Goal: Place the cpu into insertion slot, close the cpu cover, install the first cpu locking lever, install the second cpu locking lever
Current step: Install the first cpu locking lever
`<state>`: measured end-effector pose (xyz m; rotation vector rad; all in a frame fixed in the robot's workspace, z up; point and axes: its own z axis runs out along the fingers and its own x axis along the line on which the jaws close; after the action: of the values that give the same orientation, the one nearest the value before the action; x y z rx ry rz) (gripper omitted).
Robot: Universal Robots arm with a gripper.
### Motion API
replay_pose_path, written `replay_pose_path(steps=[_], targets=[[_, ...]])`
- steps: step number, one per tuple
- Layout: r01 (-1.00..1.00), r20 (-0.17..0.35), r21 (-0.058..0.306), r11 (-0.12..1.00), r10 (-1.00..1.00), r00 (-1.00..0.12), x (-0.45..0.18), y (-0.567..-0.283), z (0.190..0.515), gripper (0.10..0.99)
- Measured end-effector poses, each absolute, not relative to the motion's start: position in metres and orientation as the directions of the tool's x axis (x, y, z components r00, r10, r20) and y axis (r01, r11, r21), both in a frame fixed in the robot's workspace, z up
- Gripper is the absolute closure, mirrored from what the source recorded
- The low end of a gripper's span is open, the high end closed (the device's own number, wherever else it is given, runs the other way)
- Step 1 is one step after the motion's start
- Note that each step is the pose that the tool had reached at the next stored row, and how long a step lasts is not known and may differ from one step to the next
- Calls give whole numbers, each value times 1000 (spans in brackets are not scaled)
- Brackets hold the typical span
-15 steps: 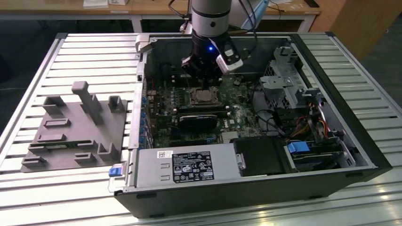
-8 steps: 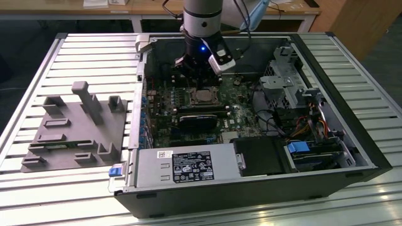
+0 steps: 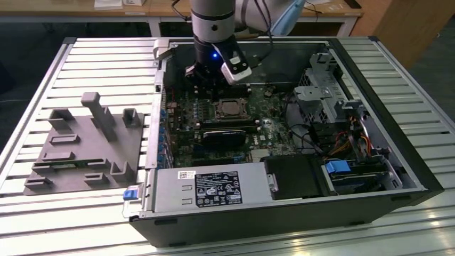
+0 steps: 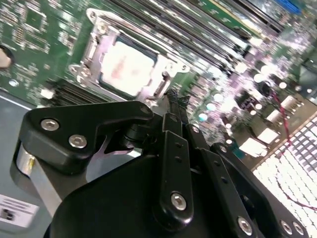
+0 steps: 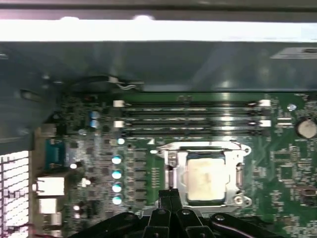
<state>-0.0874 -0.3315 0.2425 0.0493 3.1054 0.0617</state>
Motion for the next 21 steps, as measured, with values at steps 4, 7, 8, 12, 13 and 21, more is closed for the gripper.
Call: replay_pose_path(steps=[4,7,8,12,13,21], targets=[[31,-36,50,998,33,-999,-97,-331,242,984],[31,-35,83,996,34,-999,-98,-332,242,984],[31,-35,99,995,34,-999,-98,-331,242,984],[31,-33,150,988,36,-999,-100,-331,243,984],[31,-33,158,987,36,-999,-101,-331,242,984],[31,-30,219,975,38,-999,-109,-332,243,984]])
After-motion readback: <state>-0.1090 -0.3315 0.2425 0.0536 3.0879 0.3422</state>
